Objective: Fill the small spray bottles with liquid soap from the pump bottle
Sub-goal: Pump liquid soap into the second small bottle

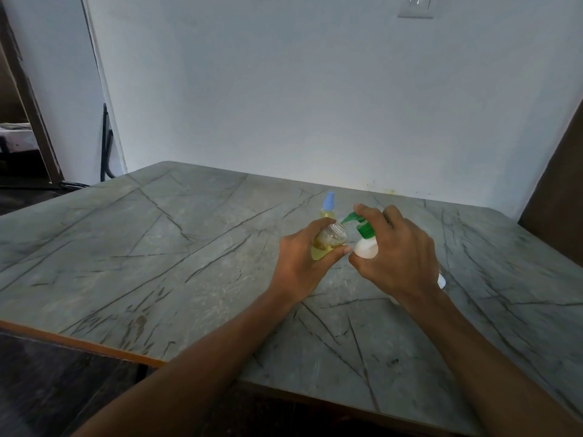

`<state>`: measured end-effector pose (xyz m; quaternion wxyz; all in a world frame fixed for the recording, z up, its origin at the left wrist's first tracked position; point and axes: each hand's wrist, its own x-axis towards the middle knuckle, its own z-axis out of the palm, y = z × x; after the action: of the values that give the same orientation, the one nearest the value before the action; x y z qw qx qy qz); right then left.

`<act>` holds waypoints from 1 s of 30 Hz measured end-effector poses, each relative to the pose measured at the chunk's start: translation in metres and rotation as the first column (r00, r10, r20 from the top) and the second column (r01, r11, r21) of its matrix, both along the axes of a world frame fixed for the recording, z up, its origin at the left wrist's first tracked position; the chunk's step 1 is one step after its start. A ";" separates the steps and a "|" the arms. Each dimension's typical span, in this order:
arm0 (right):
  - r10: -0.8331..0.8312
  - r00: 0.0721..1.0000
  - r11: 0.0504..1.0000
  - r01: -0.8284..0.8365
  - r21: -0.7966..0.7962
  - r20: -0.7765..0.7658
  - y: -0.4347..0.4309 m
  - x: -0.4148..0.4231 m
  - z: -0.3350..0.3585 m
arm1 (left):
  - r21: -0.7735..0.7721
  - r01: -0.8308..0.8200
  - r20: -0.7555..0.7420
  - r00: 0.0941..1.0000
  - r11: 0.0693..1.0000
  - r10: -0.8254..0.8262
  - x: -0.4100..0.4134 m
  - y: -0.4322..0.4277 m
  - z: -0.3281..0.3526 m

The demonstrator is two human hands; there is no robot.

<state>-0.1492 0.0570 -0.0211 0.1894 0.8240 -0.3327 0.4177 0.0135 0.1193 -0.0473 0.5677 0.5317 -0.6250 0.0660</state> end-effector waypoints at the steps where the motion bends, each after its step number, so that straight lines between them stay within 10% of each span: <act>1: 0.004 1.000 1.000 -0.004 0.002 0.001 0.000 0.000 0.000 | 0.001 -0.003 0.005 1.000 1.000 0.003 0.000 0.000 0.000; 30: -0.029 0.997 0.998 0.033 0.047 -0.066 -0.001 0.001 0.003 | -0.028 -0.039 0.032 0.999 0.999 0.039 0.004 -0.001 0.000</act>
<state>-0.1482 0.0565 -0.0179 0.1869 0.8362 -0.3490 0.3796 0.0175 0.1182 -0.0478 0.5631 0.5350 -0.6228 0.0942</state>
